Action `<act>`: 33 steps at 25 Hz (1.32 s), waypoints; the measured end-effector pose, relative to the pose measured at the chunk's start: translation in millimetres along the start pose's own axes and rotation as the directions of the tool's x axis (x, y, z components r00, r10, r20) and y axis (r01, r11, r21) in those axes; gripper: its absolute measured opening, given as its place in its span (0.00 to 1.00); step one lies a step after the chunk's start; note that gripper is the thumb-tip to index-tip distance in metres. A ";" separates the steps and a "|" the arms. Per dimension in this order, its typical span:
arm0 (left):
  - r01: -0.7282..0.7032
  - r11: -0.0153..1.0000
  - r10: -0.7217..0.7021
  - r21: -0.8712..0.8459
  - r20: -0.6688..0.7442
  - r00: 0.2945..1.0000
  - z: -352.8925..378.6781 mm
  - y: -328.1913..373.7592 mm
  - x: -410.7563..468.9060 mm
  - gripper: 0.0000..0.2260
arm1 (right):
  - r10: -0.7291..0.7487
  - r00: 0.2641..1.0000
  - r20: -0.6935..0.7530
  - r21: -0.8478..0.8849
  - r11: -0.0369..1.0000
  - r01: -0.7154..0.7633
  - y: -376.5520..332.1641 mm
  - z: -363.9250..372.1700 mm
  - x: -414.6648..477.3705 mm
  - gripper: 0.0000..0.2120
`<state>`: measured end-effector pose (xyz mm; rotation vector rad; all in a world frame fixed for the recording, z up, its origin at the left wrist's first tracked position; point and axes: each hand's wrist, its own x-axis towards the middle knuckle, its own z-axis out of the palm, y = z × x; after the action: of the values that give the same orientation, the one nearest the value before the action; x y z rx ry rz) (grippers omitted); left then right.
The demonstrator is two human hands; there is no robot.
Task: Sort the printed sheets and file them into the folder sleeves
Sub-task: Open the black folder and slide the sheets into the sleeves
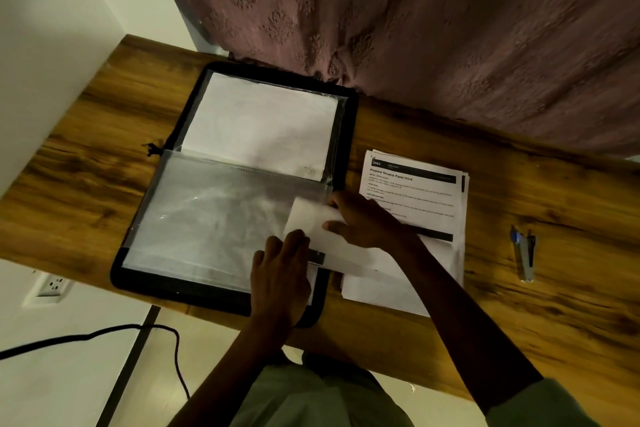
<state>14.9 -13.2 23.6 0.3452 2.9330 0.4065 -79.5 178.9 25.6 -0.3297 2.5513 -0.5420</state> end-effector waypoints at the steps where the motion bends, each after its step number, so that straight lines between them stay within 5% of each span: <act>1: 0.020 0.999 -0.018 -0.044 0.057 0.998 3.5 -0.1 -3.2 0.29 | -0.030 0.999 0.011 -0.039 0.999 0.031 -1.4 1.2 1.1 0.23; 4: 0.080 0.986 -0.053 -0.143 0.186 0.981 12.4 1.0 -9.5 0.28 | -0.099 0.995 -0.022 -0.123 0.988 0.095 2.3 5.9 2.5 0.23; 9: 0.078 0.984 -0.044 -0.159 0.209 0.977 12.6 -1.5 -11.7 0.28 | -0.071 0.930 -0.360 -0.079 0.996 0.045 30.4 8.7 -35.5 0.25; 14: 0.040 0.975 -0.009 -0.220 0.141 0.990 19.8 -6.4 -16.3 0.25 | -0.189 0.943 -0.275 -0.365 0.928 0.079 60.0 42.1 -72.5 0.39; 23: -0.048 0.951 0.068 -0.305 0.054 0.996 12.5 -5.2 -17.7 0.24 | -0.293 0.872 -0.393 -0.444 0.890 0.100 19.2 60.2 -55.1 0.35; 29: -0.027 0.996 0.038 -0.081 0.147 0.988 25.3 -13.2 -19.9 0.18 | -0.423 0.785 -0.453 -0.452 0.868 0.206 27.0 51.7 -48.7 0.21; 33: 0.008 1.000 -0.004 -0.028 0.164 0.986 17.3 -3.3 -16.3 0.15 | -0.283 0.835 -0.473 -0.381 0.919 0.096 26.9 21.1 -20.6 0.16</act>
<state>33.2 -16.0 8.3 0.3483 2.7642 0.3985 -54.5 203.0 5.9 -0.6482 3.1755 -0.2701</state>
